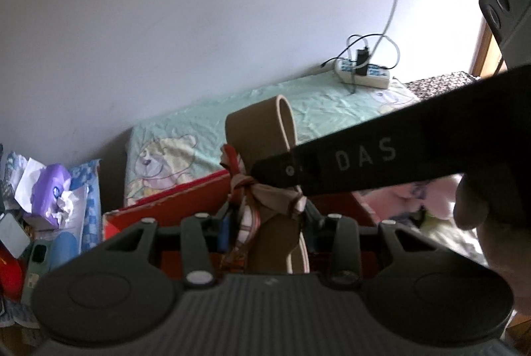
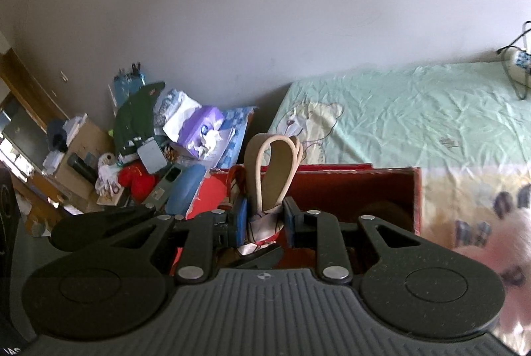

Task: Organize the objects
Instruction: 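Lower the beige shoe into the red box with the right gripper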

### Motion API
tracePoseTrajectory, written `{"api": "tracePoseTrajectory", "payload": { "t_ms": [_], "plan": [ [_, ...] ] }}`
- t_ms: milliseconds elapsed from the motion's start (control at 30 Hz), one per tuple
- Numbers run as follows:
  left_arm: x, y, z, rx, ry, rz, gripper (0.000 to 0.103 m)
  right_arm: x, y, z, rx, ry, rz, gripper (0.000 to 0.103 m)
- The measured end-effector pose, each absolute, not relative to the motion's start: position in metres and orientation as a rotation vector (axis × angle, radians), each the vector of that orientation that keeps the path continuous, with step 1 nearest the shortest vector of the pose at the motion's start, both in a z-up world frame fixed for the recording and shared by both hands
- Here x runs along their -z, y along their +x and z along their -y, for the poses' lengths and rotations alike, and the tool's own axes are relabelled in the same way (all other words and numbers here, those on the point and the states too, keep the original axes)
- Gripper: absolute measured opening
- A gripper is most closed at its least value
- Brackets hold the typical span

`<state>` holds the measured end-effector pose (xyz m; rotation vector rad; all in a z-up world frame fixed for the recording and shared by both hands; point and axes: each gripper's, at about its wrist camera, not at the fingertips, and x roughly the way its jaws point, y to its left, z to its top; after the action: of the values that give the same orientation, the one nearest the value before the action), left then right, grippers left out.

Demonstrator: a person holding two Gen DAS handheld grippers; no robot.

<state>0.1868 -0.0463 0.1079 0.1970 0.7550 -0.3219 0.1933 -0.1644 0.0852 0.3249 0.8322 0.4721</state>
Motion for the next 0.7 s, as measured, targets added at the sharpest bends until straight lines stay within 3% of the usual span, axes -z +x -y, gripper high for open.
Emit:
{"api": "tracePoseTrajectory", "payload": {
  "t_ms": [700],
  "plan": [
    [0.002,0.256,0.0,0.305,0.097,-1.156,0.04,0.015,0.259,0.095,-0.513,0.074,-1.2,0.025]
  ]
}}
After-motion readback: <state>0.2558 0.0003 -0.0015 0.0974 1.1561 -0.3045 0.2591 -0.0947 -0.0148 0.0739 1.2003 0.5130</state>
